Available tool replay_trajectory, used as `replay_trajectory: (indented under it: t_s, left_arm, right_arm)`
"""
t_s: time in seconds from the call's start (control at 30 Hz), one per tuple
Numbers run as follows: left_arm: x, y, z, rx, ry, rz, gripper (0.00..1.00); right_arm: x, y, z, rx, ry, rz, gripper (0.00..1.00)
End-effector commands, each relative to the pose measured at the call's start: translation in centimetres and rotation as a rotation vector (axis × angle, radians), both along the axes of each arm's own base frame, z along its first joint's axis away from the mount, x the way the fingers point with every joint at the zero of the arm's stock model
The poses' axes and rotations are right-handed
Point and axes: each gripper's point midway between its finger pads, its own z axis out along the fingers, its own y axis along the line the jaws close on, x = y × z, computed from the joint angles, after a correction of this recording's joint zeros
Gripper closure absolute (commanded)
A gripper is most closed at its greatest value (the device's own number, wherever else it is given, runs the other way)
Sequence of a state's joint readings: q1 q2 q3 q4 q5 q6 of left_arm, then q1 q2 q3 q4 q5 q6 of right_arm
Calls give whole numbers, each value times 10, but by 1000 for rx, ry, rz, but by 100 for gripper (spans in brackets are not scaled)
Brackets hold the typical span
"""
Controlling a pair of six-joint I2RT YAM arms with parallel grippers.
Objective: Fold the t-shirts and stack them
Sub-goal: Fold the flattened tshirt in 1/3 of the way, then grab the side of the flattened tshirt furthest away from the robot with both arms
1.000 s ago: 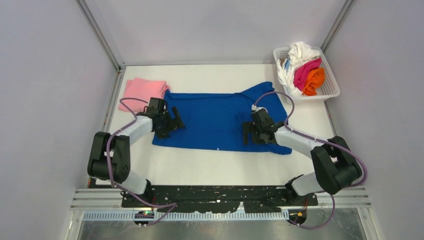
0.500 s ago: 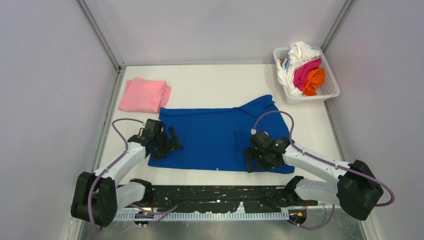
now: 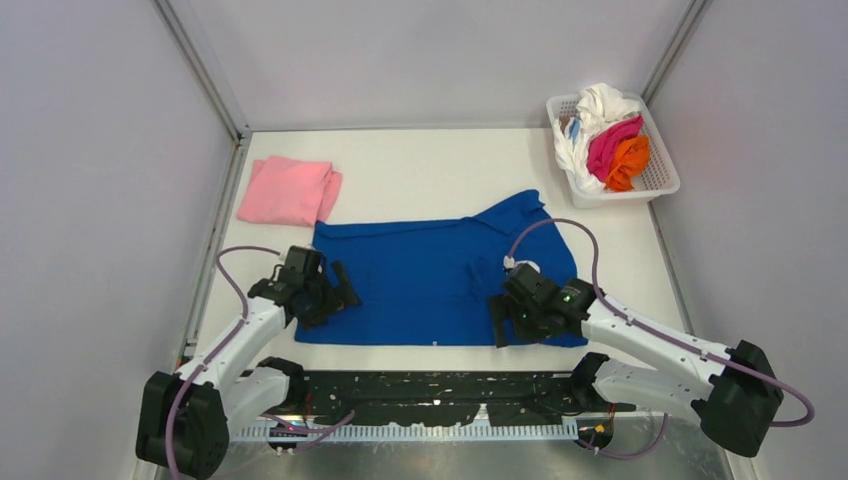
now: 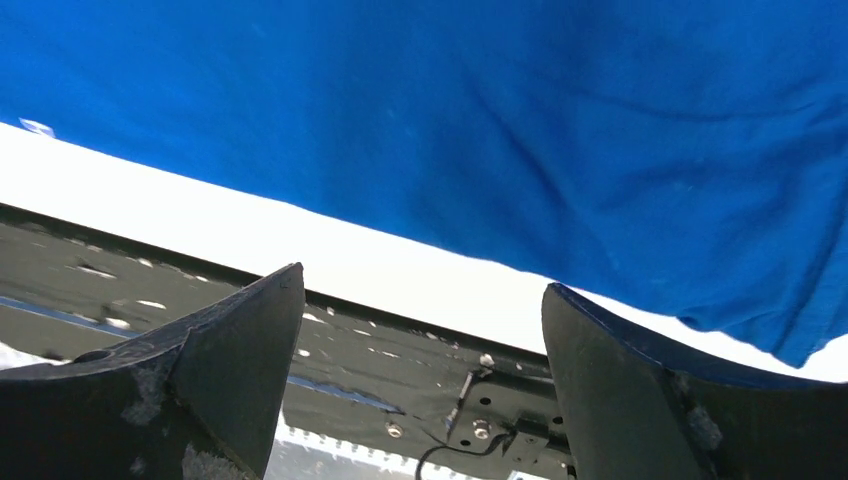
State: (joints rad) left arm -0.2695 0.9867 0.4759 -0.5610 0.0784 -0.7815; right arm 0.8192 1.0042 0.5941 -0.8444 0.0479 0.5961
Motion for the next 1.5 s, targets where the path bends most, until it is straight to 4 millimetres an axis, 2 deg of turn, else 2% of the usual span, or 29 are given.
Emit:
replay_trajectory:
  t_s: [0.0,0.1,0.17,0.33,0.43,0.6,0.77,0.93,1.17,1.3,1.4,1.47]
  left_arm:
    - [22,12,34,85,-69,16,0]
    - [45,20,60,135,-138,39,0]
    - [63,27,76,160,-180,65,0]
    - [108,49,89,183,-218,176,2]
    - [137,56,92,200,-220,211,10]
    - [176,62,79,239,-153,254,28]
    - [208,73,70,307,-119,306,41]
    - [224,82,57,365,-62,326,48]
    - [222,86,41,386,-11,335,48]
    - [226,85,32,381,2,340,49]
    - [231,84,25,380,11,348,51]
    - [233,84,23,378,17,359,58]
  right_arm:
    - [55,19,60,97,-282,-64,5]
    - [80,21,91,127,-410,-112,5]
    - [97,15,103,125,-471,-160,4]
    - [130,9,119,207,-516,-251,5]
    - [148,7,124,282,-546,-285,5]
    - [167,-17,120,214,-565,-352,5]
    - [177,-30,112,169,-555,-384,5]
    - [184,-39,103,136,-531,-397,5]
    - [190,-53,91,107,-504,-427,5]
    - [193,-53,87,115,-491,-426,5]
    - [195,-54,85,118,-486,-424,4]
    - [195,-54,85,117,-484,-424,5]
